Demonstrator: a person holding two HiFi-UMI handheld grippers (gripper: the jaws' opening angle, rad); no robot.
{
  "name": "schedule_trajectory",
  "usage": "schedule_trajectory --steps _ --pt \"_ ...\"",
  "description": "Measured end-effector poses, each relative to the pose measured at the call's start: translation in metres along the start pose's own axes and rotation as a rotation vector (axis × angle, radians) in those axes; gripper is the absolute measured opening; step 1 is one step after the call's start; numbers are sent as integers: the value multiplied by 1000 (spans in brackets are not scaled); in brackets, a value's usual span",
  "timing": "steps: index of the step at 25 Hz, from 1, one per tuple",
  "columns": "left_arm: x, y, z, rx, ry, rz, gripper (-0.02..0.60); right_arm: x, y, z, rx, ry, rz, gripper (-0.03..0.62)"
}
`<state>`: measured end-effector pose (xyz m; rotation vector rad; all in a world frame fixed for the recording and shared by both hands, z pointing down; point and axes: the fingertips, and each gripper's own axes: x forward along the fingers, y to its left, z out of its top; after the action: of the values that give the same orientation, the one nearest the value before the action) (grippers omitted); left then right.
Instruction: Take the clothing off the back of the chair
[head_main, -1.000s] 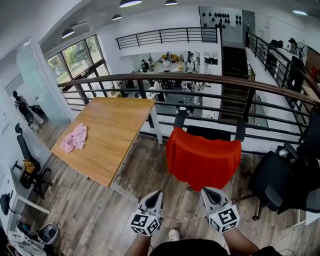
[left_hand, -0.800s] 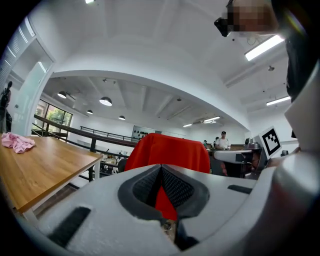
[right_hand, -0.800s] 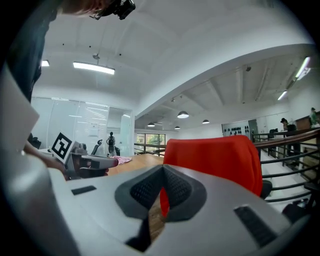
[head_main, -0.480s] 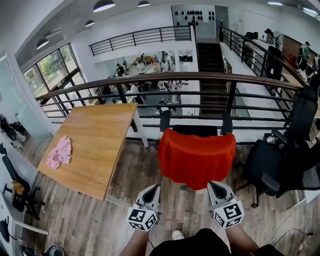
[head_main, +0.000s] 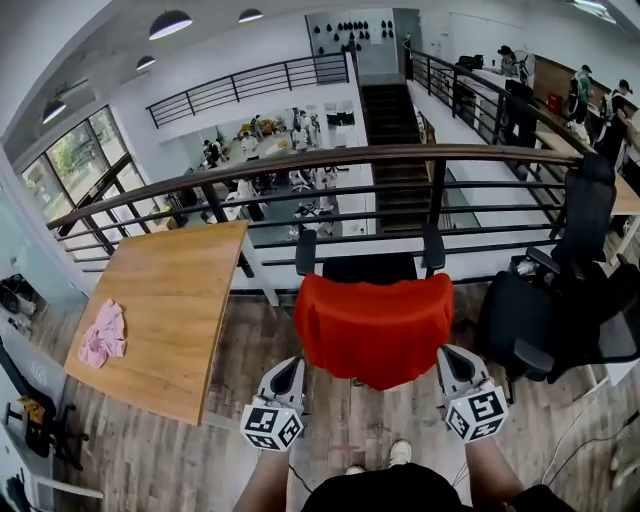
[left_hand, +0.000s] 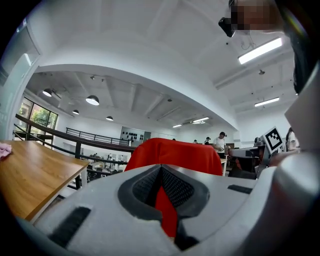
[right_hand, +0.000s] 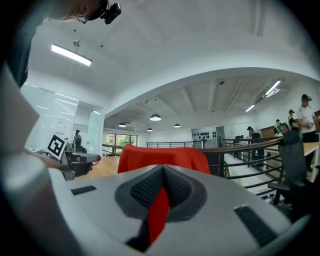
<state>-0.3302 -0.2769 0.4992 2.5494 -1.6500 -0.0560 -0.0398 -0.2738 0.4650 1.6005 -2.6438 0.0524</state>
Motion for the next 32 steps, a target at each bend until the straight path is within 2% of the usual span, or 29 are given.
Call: schedule_trajectory --steps 8,9,10,12,18,23,28,32 --pt "33 26 5 3 9 13 15 11 -40 3 -18 -21 -60 5" --pt "37 29 3 -5 10 17 18 14 -44 1 -12 -11 -55 27" --pt "41 32 1 -15 12 21 66 17 -49 -2 0 1 -49 94" --pt "50 38 -2 -33 17 31 151 24 -60 -8 29 15 -53 141" --pt "76 53 -8 -35 50 38 224 44 -93 -14 70 22 -90 203" --pt "97 61 -16 -32 81 34 229 63 -101 -25 90 68 -55 227" --pt "114 67 -18 -56 85 -11 229 83 -103 -33 135 93 -10 256" --pt "129 66 -13 -35 98 -27 229 96 -109 -31 161 95 30 279"
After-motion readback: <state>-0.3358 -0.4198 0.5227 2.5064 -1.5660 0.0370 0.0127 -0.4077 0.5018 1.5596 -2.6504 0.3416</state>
